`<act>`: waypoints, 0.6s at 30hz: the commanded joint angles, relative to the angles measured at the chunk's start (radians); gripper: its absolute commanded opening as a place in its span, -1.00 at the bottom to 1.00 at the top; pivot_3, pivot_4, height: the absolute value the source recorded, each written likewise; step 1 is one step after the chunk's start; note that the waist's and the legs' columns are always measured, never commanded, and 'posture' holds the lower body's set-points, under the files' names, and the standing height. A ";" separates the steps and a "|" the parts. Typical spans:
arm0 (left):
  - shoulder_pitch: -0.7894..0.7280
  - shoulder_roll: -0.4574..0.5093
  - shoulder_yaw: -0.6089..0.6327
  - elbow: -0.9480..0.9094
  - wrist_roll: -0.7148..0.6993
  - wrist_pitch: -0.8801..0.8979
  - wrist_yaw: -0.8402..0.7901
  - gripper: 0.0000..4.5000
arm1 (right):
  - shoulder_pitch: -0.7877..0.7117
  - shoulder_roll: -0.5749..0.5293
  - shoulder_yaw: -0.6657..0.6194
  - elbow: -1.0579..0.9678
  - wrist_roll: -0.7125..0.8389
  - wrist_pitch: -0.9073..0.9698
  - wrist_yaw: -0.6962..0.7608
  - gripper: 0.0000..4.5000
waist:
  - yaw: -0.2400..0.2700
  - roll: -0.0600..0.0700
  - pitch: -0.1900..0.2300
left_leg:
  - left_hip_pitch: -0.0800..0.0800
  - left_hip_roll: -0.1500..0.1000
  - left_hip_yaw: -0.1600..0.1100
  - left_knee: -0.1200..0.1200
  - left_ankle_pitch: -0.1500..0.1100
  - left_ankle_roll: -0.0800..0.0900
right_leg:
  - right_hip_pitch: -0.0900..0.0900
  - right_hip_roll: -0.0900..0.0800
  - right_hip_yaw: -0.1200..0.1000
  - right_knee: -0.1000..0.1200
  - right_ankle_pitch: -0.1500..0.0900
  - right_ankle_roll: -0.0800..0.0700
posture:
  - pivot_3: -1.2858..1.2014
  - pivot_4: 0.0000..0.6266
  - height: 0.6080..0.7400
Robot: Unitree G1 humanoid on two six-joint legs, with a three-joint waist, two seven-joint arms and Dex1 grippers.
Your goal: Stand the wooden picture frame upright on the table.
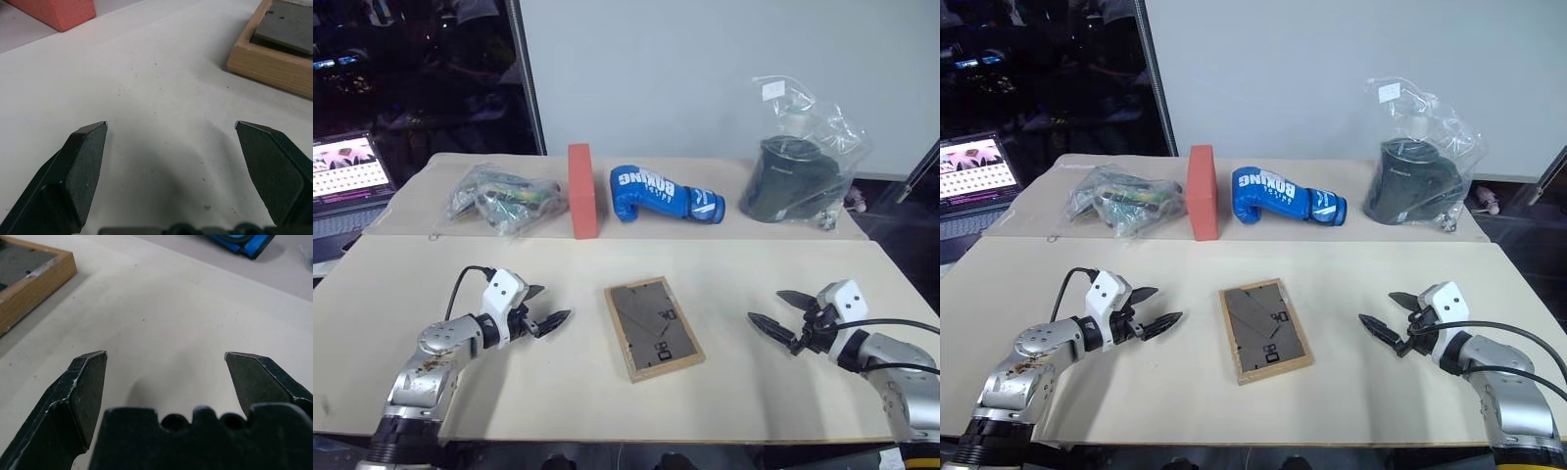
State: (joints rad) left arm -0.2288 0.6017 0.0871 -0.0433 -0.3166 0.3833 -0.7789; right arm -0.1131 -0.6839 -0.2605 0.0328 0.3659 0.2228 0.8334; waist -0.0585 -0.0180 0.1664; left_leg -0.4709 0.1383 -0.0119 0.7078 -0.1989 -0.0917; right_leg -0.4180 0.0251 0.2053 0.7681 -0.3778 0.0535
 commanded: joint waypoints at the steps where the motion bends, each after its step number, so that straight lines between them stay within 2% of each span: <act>1: -0.028 0.021 0.025 -0.040 -0.064 0.057 -0.038 1.00 | -0.029 -0.027 -0.028 -0.051 0.034 0.025 0.010 0.99 | 0.001 0.000 0.000 | 0.000 0.000 0.000 0.000 0.000 0.000 | 0.000 0.000 0.000 0.000 0.000 0.000 | 0.03 -0.52 0.18; 6: -0.052 0.067 0.029 -0.092 -0.141 0.144 -0.114 1.00 | -0.066 -0.090 -0.028 -0.120 0.086 0.129 0.048 0.99 | 0.011 0.001 0.001 | 0.000 0.000 0.000 -0.004 0.001 -0.001 | 0.000 -0.001 0.000 -0.004 0.002 -0.002 | 0.03 -0.52 0.18; 11: -0.064 0.078 0.031 -0.104 -0.160 0.165 -0.118 1.00 | -0.089 -0.106 -0.020 -0.151 0.094 0.166 0.043 0.99 | 0.016 0.001 0.002 | 0.014 0.000 0.000 -0.014 0.002 -0.002 | 0.014 0.000 0.000 -0.014 0.002 -0.002 | 0.03 -0.52 0.18; 15: -0.057 0.091 0.027 -0.129 -0.183 0.184 -0.139 1.00 | -0.082 -0.112 -0.012 -0.189 0.110 0.186 0.058 0.99 | 0.016 0.001 0.002 | 0.014 0.000 0.001 -0.014 0.002 -0.002 | 0.016 -0.002 0.000 -0.019 0.003 -0.002 | 0.03 -0.52 0.18; 18: -0.052 0.112 0.048 -0.169 -0.272 0.262 -0.188 1.00 | -0.076 -0.137 -0.006 -0.231 0.142 0.220 0.111 0.99 | 0.018 0.001 0.002 | 0.014 0.000 0.001 -0.015 0.002 -0.002 | 0.016 -0.002 0.000 -0.019 0.003 -0.002 | 0.03 -0.52 0.18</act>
State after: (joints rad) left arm -0.2759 0.6915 0.1008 -0.1574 -0.5200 0.5995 -0.9286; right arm -0.1837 -0.7914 -0.2487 -0.1415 0.4604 0.4209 0.9097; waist -0.0409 -0.0169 0.1689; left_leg -0.4574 0.1380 -0.0112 0.6923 -0.1971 -0.0933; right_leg -0.4022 0.0235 0.2051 0.7487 -0.3744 0.0517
